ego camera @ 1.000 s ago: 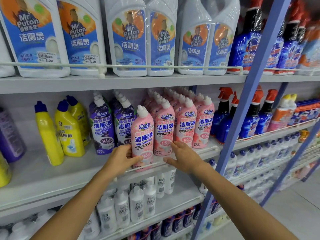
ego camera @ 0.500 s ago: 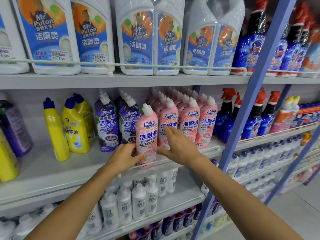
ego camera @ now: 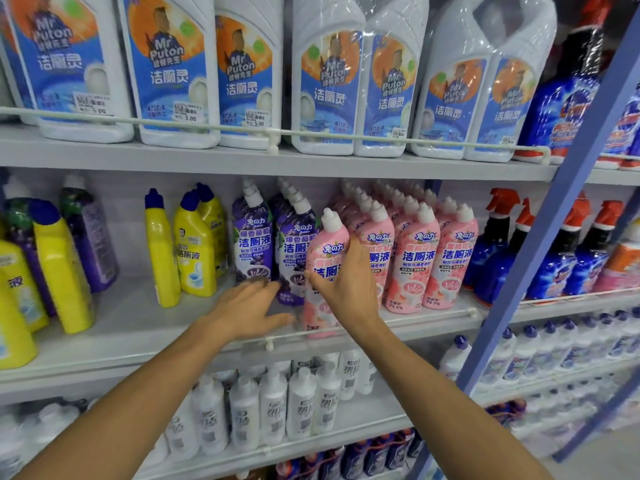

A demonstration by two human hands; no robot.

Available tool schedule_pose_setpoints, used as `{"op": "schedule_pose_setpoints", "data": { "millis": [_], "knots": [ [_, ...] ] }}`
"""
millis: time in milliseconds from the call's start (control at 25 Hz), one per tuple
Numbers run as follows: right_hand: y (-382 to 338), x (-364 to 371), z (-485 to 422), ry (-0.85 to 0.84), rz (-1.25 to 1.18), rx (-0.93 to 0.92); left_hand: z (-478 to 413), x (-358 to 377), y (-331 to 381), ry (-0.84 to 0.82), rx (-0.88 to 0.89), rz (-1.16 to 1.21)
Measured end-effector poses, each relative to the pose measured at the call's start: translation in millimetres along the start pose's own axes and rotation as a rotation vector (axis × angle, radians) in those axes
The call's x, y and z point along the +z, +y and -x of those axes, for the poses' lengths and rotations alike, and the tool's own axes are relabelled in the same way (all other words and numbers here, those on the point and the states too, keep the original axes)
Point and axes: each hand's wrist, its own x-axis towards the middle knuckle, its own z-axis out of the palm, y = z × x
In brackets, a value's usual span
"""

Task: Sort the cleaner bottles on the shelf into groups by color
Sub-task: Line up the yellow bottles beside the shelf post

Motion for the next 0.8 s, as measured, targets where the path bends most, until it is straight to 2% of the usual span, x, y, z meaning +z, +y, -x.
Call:
{"op": "schedule_pose_setpoints", "data": {
  "millis": [200, 440, 800],
  "knots": [
    [10.9, -10.7, 4.9, 0.091, 0.011, 0.033, 5.8, 5.0, -21.2, -0.033, -0.036, -0.028],
    [56.0, -38.2, -8.5, 0.158, 0.094, 0.14, 1.7, 11.0, -28.0, -0.04, -0.036, -0.034],
    [79.1, -46.4, -21.3, 0.163, 0.109, 0.199, -5.0, 18.1, -27.2, -0.038, -0.033, -0.038]
  ]
}}
